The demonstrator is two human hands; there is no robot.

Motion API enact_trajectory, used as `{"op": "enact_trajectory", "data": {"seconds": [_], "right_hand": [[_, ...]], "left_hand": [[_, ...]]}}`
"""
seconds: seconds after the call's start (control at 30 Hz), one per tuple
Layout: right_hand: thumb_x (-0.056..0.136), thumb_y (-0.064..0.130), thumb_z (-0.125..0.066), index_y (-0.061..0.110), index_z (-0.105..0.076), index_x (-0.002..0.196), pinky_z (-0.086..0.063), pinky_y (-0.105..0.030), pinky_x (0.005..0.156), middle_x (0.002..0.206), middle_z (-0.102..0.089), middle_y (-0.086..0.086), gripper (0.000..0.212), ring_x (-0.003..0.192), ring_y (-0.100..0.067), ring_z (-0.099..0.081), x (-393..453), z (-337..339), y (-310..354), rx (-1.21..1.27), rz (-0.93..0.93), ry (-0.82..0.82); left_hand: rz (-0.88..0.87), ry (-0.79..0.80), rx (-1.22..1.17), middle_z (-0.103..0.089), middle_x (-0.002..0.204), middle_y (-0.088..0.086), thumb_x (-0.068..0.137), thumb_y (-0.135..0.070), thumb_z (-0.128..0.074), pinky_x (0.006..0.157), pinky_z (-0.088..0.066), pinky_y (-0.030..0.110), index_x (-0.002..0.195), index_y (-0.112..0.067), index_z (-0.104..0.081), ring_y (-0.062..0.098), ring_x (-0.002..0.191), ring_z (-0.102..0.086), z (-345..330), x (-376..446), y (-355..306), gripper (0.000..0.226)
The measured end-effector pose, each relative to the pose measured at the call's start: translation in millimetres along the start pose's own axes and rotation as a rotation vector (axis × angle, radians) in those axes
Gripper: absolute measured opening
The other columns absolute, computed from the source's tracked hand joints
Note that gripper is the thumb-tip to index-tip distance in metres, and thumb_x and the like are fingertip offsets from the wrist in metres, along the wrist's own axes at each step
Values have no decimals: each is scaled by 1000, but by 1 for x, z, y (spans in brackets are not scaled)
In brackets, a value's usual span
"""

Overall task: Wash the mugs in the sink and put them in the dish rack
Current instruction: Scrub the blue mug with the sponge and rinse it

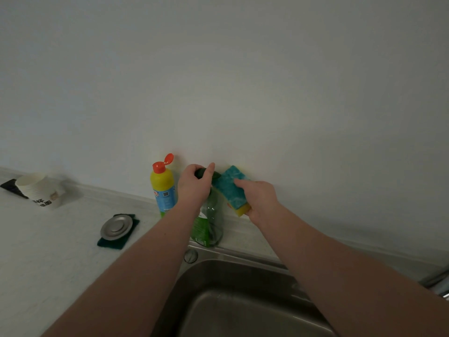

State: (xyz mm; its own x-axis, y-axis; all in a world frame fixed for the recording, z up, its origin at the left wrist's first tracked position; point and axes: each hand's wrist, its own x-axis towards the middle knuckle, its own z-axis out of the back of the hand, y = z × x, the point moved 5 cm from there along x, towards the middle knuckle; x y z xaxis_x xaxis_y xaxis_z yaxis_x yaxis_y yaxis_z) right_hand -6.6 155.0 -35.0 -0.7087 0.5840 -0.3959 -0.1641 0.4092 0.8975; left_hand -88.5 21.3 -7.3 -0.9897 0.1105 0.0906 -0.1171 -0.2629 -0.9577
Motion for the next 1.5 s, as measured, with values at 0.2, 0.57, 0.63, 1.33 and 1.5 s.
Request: {"op": "enact_trajectory", "data": {"seconds": [0.2,0.57,0.63,1.33,1.5], "right_hand": [[79,9,-74,4,-56,82,-55,-53,82,102,-66,-22,20,90,-35,-68,-2,5,0,21,0,4],[81,8,-73,1,-54,81,-54,-56,84,105,-65,-25,20,93,-38,-66,-30,41,-1,3,3,-45],[80,9,-73,1,-54,81,-54,-56,83,105,-65,-25,21,93,-38,-66,-39,49,-5,-11,3,-52],[80,15,-74,0,-56,121,-55,-50,84,109,-67,-17,47,92,-31,-68,-93,106,-157,-190,-288,3],[84,14,-70,-1,-53,121,-55,-47,86,110,-65,-17,43,94,-29,-66,-99,121,-186,-265,-305,22]], "left_hand": [[-17,16,35,-59,97,-7,92,-46,-57,90,-51,35,108,-21,-59,16,97,-56,0,-1,-10,30],[49,-51,83,-44,146,8,97,-41,-47,111,-35,43,145,-15,-36,26,132,-44,23,-31,-10,56],[53,-66,130,-44,146,9,99,-40,-44,111,-33,42,146,-13,-35,27,133,-41,29,-43,-11,55],[364,320,612,-63,119,17,93,-14,-47,97,-46,37,111,-4,-63,34,110,-58,38,-186,148,26],[417,614,776,-59,127,14,95,-15,-52,100,-44,33,126,-7,-59,27,118,-55,37,-227,201,32]]}}
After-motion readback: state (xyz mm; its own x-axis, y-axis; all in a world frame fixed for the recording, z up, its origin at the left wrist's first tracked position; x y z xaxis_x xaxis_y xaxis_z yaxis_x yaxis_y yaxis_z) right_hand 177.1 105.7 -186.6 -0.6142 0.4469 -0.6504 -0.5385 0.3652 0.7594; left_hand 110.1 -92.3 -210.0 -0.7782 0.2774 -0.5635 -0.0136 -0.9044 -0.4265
